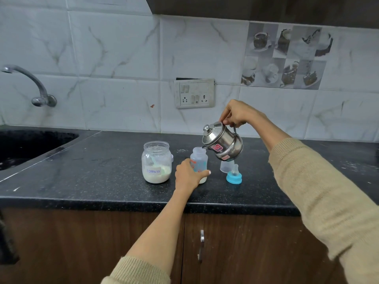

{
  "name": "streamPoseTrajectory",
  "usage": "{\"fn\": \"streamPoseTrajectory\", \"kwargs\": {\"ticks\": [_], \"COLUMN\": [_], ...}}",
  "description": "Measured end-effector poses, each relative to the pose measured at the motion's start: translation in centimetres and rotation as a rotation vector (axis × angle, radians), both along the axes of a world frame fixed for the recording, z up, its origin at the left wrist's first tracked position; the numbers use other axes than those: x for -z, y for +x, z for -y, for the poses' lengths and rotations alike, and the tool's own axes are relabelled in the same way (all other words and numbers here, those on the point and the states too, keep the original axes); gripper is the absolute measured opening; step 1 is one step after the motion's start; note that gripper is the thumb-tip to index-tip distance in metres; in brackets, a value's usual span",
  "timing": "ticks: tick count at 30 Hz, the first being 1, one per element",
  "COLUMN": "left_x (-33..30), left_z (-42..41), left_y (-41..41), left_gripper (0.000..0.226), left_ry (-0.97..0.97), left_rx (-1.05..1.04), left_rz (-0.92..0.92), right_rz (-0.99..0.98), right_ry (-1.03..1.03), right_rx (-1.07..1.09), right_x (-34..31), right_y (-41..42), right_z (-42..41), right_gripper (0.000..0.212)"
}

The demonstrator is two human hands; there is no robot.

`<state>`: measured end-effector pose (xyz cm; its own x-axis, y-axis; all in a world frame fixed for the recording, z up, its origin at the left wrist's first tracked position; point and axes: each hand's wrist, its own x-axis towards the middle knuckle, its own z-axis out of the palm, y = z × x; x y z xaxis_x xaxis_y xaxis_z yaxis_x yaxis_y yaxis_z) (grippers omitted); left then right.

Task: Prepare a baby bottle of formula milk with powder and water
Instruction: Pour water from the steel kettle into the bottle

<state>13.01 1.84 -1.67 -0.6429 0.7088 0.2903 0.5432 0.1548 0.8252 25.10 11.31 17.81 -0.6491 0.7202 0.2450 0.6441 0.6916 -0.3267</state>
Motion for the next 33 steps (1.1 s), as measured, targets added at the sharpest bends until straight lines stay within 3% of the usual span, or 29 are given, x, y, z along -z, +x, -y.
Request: {"fn": "streamPoseTrajectory", "kwargs": {"ticks": [33], "left_x": [0.84], "left_z": [0.54], "left_y": [0.21], "left_gripper": [0.07], "left_ry": [0.025], "left_rx": [0.027], "left_rz": [0.032], "right_rz": [0.046], "right_ry": [0.023], "right_rx": [0.024], "right_x": [-0.31], "right_y": [-0.26], "right_z": [0.46], "right_gripper": [0.023]}}
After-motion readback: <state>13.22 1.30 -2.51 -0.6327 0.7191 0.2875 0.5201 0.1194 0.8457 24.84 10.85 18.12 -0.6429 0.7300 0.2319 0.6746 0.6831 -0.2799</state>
